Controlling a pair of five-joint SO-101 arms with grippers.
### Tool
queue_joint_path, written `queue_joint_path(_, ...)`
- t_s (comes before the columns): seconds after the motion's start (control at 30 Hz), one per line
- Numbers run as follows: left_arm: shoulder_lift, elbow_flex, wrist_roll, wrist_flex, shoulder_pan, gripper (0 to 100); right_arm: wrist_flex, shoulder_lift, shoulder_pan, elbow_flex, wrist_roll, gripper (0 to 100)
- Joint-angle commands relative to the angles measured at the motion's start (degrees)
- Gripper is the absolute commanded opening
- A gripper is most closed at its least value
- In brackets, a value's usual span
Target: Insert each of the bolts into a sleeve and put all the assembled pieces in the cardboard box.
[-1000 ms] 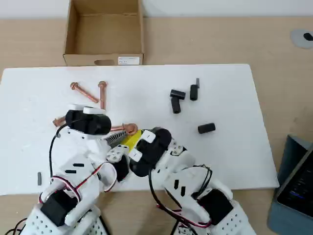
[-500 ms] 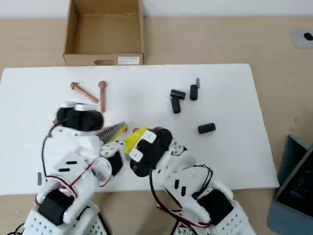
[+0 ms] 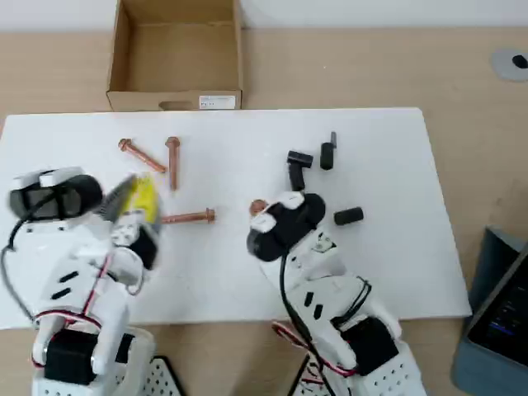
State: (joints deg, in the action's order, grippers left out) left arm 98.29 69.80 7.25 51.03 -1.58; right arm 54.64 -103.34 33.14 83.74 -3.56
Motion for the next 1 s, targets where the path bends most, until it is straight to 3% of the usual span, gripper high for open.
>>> queue_joint_path(0.0, 0.04, 5.98, -2.90, 0.00, 5.89, 0, 2.20, -7.08, -2.77, -1.89, -0.70, 0.9)
queue_joint_path(0.2, 0.04, 17.49, -3.52, 0.00, 7.65, 0, 2.29, 0.13, -3.74, -8.40, -0.44, 0.9)
queue_joint_path(0.53, 0.04, 25.05, -6.86, -0.35, 7.65, 0, -8.26, 40.84, -3.91, -36.26, -0.88, 0.9)
queue_joint_path(0.97, 0.13, 25.23, -7.65, -0.26, 7.65, 0, -21.36, 88.31, -4.00, -73.80, -0.44, 0.9)
